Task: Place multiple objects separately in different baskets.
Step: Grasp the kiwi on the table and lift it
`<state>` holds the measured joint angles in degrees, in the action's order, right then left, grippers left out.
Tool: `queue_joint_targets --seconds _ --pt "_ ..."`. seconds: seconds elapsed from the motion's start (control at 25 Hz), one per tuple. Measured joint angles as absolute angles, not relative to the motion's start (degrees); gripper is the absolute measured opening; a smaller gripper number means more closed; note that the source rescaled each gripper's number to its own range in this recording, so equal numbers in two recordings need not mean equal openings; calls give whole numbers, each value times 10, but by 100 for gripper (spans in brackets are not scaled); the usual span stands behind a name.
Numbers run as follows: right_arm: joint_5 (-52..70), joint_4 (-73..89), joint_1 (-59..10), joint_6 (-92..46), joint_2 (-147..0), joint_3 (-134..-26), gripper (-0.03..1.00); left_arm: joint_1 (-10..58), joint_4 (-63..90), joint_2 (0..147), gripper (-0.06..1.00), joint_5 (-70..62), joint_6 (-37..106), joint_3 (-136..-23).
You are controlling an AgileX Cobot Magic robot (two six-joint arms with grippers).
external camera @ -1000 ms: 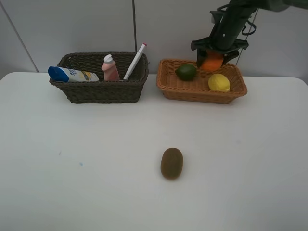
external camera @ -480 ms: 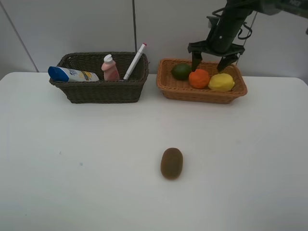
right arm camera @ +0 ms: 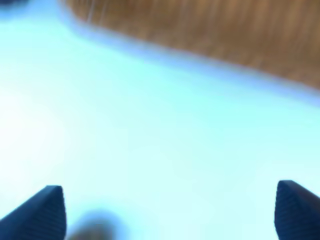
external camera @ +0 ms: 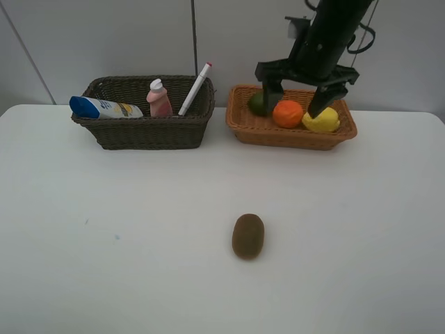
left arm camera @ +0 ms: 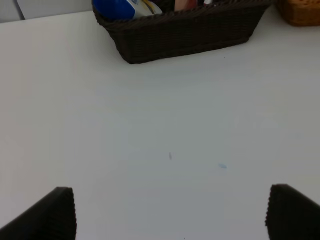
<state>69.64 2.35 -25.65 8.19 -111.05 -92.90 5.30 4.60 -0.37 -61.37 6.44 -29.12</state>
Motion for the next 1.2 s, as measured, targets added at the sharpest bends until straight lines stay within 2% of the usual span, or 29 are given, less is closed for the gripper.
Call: queue_joint_targets --seconds 0.24,0.44,0.76,1.2 --pt "698 27 -360 87 -1085 -769 95 53 46 -4 100 -614 64 -291" --pt "626 33 -413 98 -1085 -698 95 53 46 -4 100 -614 64 -291" --pt "511 58 -418 154 -1086 -644 95 53 46 -4 100 -614 64 -291" --pt "455 67 -418 188 -1135 -639 95 53 46 -4 100 -614 64 -291"
